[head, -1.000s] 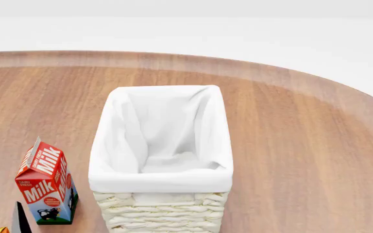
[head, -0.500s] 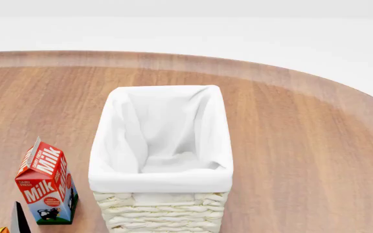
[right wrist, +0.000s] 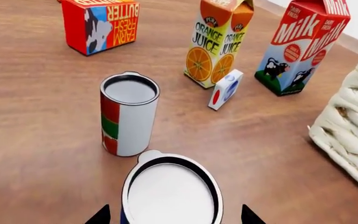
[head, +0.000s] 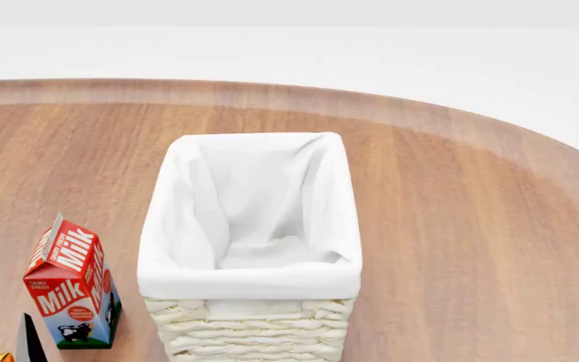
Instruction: Pick up the alphabet soup, and put it in the basket.
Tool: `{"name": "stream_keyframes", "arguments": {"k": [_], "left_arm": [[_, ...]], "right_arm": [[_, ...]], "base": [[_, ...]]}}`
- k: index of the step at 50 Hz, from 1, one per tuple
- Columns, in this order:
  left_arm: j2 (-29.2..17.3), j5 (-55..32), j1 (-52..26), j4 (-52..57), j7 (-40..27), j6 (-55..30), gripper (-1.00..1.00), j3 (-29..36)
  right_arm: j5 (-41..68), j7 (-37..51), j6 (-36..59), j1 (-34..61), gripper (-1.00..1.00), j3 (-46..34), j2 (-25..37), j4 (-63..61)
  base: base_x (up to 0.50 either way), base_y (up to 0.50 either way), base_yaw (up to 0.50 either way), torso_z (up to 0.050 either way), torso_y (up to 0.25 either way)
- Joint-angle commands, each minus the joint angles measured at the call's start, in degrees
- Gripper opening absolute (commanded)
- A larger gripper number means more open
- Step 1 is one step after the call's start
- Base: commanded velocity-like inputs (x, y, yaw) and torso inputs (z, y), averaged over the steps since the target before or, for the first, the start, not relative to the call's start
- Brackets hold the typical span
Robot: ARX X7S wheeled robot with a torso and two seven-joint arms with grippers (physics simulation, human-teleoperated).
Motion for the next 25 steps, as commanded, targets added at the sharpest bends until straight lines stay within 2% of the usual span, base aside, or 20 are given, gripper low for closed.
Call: {"name": "stream_keyframes", "arguments": {"k": [1, 25], "left_arm": [[-0.15, -0.09, 0.03, 0.11, -0.17, 0.05, 1.0, 0.12], [-0.27, -0.11, -0.3, -0.54, -0.28, 0.33, 1.0, 0.55]], "right_arm": [[-0.62, 0.0, 0.6, 0.99, 1.0, -0.64, -0.93, 1.54], [-0.13, -0.85, -0.37, 3.76, 1.0, -1.84, -3.82, 6.17]], "base": [[0.0, 0.0, 0.0, 0.0, 0.0], [0.0, 0.0, 0.0, 0.0, 0.0]]}}
